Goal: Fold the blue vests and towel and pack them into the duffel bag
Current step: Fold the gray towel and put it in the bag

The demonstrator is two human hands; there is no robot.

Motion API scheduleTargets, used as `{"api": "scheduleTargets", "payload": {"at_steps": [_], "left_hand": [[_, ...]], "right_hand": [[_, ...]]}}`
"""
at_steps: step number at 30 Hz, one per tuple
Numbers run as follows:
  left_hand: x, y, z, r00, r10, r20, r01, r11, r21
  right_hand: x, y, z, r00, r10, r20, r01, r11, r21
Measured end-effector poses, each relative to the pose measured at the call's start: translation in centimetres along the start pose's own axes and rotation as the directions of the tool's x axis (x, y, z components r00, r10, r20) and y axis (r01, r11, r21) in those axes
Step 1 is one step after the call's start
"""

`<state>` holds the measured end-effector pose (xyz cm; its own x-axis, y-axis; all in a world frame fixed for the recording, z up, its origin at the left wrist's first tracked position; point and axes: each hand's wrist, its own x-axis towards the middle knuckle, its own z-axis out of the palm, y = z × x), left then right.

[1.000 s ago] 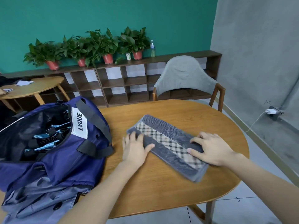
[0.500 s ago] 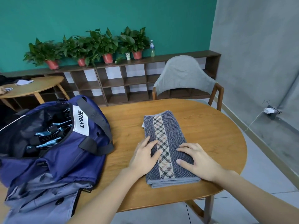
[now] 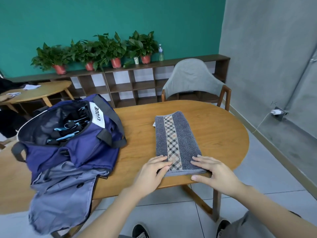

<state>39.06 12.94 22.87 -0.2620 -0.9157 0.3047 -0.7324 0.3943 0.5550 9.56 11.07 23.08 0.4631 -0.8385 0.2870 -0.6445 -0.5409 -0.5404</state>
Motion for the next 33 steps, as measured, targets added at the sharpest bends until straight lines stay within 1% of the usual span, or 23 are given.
{"api": "scheduleTargets", "payload": {"at_steps": [4, 7, 9, 11, 13, 15, 18, 20, 22, 24, 28, 30, 33], "left_hand": [[-2.4, 1.4, -0.6, 0.999, -0.025, 0.038, 0.023, 0.998, 0.052], [-3.9, 2.6, -0.8, 0.996, -0.049, 0.068, 0.044, 0.996, 0.083], [-4.6, 3.1, -0.7, 0.998, -0.054, 0.045, 0.049, 0.993, 0.105], [-5.0, 3.2, -0.5, 1.000, -0.020, -0.012, 0.022, 0.993, 0.112], [-5.1, 3.2, -0.6, 0.997, 0.023, -0.075, -0.017, 0.997, 0.076], [-5.1, 3.6, -1.0, 0.991, 0.033, -0.130, -0.031, 0.999, 0.019], [-5.1, 4.8, -2.1, 0.984, -0.022, -0.177, 0.017, 1.000, -0.025], [-5.1, 5.4, -3.0, 0.982, -0.075, -0.173, 0.065, 0.996, -0.065], [-4.7, 6.0, -3.9, 0.981, -0.105, -0.164, 0.090, 0.991, -0.097], [-3.8, 6.3, -4.6, 0.979, -0.107, -0.174, 0.089, 0.990, -0.111], [-0.8, 6.8, -6.1, 0.969, -0.095, -0.228, 0.069, 0.991, -0.117], [1.1, 6.9, -6.8, 0.962, -0.098, -0.257, 0.064, 0.988, -0.139], [4.3, 6.4, -7.6, 0.954, -0.127, -0.272, 0.077, 0.979, -0.187]], "right_hand": [[-1.5, -0.5, 0.5, 1.000, 0.002, -0.003, -0.002, 1.000, 0.023], [-2.5, -0.8, 1.3, 0.994, -0.033, -0.101, 0.031, 0.999, -0.022], [-3.0, -1.2, 1.6, 0.986, -0.051, -0.160, 0.046, 0.998, -0.034], [-3.2, -1.9, 1.4, 0.984, -0.028, -0.178, 0.023, 0.999, -0.026], [-3.4, -2.6, 0.8, 0.988, 0.031, -0.150, -0.029, 0.999, 0.013], [-3.6, -3.5, -0.1, 0.991, 0.080, -0.104, -0.074, 0.995, 0.067], [-4.1, -4.9, -1.5, 0.992, 0.103, -0.077, -0.091, 0.985, 0.146], [-4.1, -5.6, -2.4, 0.987, 0.140, -0.073, -0.118, 0.962, 0.246], [-3.5, -6.1, -3.3, 0.984, 0.157, -0.088, -0.118, 0.932, 0.344], [-2.5, -6.7, -4.1, 0.978, 0.159, -0.137, -0.094, 0.915, 0.392], [0.6, -7.8, -6.0, 0.964, 0.150, -0.221, -0.045, 0.907, 0.418], [2.8, -7.8, -6.8, 0.956, 0.162, -0.246, -0.049, 0.912, 0.408], [6.4, -6.9, -7.5, 0.950, 0.200, -0.238, -0.088, 0.907, 0.412]]}}
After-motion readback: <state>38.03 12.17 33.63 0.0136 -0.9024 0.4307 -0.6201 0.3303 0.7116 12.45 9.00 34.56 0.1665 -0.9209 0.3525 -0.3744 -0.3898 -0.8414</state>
